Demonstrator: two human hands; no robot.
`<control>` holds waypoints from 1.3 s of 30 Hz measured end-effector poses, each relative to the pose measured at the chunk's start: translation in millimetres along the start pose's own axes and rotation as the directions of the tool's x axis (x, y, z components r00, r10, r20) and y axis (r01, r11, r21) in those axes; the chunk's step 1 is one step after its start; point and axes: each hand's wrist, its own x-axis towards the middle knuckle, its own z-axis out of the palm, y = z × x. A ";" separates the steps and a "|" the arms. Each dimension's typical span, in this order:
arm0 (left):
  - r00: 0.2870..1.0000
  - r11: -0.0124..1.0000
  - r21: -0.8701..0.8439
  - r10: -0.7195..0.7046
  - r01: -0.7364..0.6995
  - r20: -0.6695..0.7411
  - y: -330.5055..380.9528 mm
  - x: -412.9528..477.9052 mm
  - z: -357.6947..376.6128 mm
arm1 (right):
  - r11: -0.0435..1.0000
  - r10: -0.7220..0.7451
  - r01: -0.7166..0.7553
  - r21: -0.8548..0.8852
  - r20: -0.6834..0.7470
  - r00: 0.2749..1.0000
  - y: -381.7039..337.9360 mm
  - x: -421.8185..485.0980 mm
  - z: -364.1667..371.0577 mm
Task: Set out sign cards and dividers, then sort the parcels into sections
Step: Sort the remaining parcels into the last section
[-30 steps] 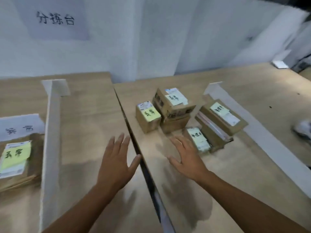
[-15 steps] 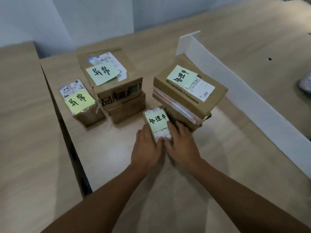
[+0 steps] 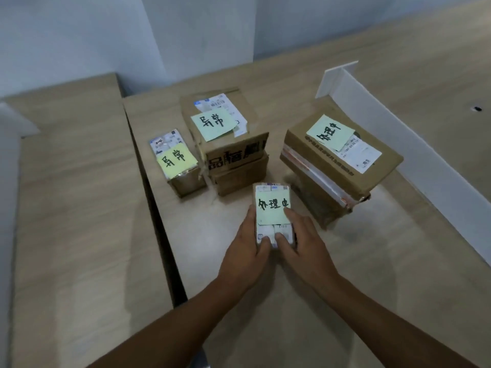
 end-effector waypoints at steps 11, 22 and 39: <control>0.908 0.996 -0.024 -0.093 0.091 -0.409 -32.5 -188.8 -243.7 | 0.898 -0.439 0.426 0.108 0.236 0.867 -243.7 -59.8 133.6; 0.669 0.985 -0.040 -0.144 0.168 -0.729 -141.6 -495.7 -519.3 | 0.678 -0.731 0.694 0.244 0.330 0.597 -552.7 -247.8 370.5; 0.607 0.974 -0.107 -0.210 0.202 -0.766 -308.3 -599.9 -691.9 | 0.754 -0.640 0.630 0.187 0.426 0.640 -688.1 -329.8 579.7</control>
